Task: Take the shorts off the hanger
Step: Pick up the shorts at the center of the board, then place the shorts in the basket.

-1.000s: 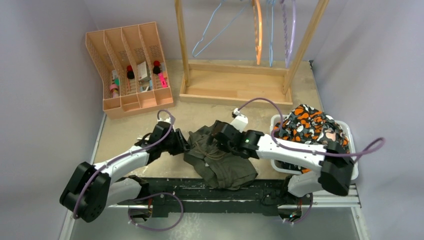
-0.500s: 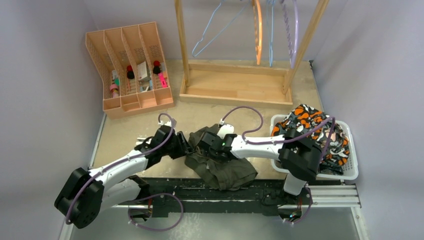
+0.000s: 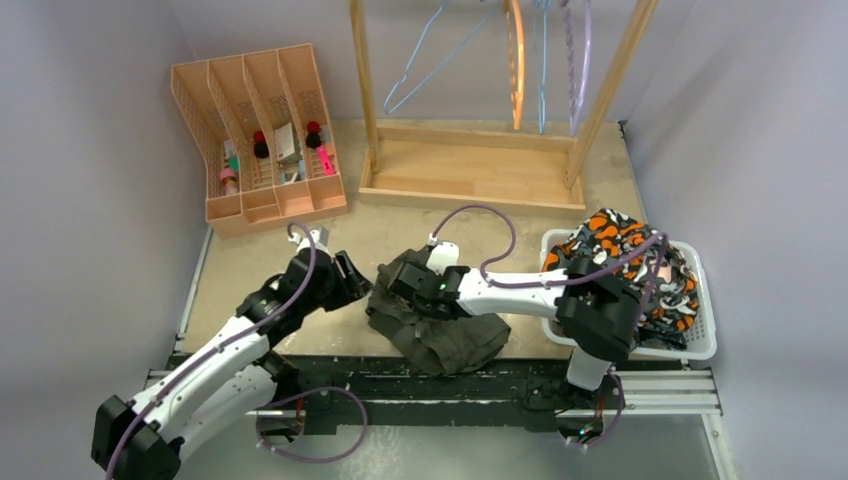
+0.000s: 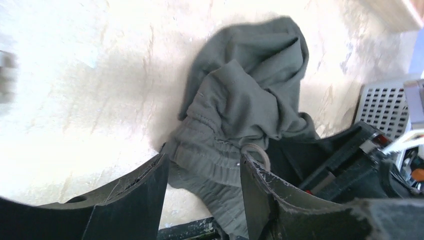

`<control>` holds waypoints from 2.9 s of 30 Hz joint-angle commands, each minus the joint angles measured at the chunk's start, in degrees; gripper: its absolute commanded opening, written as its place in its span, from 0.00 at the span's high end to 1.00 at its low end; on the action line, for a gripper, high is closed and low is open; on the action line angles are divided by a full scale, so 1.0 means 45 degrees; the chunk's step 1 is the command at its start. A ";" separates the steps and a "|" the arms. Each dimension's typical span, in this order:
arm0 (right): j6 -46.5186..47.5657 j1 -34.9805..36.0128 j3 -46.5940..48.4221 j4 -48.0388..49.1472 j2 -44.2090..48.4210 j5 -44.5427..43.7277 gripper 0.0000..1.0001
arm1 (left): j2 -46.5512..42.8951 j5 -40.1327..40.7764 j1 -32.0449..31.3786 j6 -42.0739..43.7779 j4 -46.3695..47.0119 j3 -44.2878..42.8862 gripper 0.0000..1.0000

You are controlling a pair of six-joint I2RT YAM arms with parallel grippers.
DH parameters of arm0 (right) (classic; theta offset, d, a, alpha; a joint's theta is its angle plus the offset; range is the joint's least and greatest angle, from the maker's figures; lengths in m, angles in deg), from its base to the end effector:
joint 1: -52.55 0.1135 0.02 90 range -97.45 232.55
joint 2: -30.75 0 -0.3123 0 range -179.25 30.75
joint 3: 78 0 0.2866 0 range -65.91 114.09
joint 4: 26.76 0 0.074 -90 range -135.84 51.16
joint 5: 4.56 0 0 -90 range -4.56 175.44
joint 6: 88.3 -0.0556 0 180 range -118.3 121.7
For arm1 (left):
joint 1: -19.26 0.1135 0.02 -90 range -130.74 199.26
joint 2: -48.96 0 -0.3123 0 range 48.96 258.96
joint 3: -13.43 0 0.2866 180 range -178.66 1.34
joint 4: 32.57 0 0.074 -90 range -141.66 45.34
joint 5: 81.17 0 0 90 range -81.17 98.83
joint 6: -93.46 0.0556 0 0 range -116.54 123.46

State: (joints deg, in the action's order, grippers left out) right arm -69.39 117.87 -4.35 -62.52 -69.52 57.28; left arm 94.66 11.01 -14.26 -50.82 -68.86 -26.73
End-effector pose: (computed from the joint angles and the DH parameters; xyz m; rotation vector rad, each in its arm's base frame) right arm 0.1862 0.3424 0.1834 0.2791 2.4828 0.3369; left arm 0.1543 -0.0997 0.2229 -0.4555 2.3724 -0.7156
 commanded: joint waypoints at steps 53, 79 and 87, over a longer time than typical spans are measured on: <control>0.1517 -0.0903 -0.0222 -0.1736 -0.1071 0.0520 0.41 | -0.2044 0.2590 -0.0052 -0.0067 -0.2497 -0.1705 0.45; 0.3203 -0.0902 0.2756 -0.8017 0.9544 -0.1942 1.00 | -0.2215 0.2923 -0.0048 -0.0161 -0.2601 -0.1770 0.45; 0.2708 -0.1095 0.3635 -0.9546 0.9660 -0.3188 1.00 | -0.1857 0.2941 -0.0049 -0.0070 -0.2481 -0.1947 0.45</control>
State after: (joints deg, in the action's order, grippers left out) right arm -54.87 113.61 9.44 -102.44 -26.90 48.97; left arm 85.78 23.05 -14.26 -51.45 -81.74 -32.94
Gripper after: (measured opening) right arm 0.242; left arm 0.552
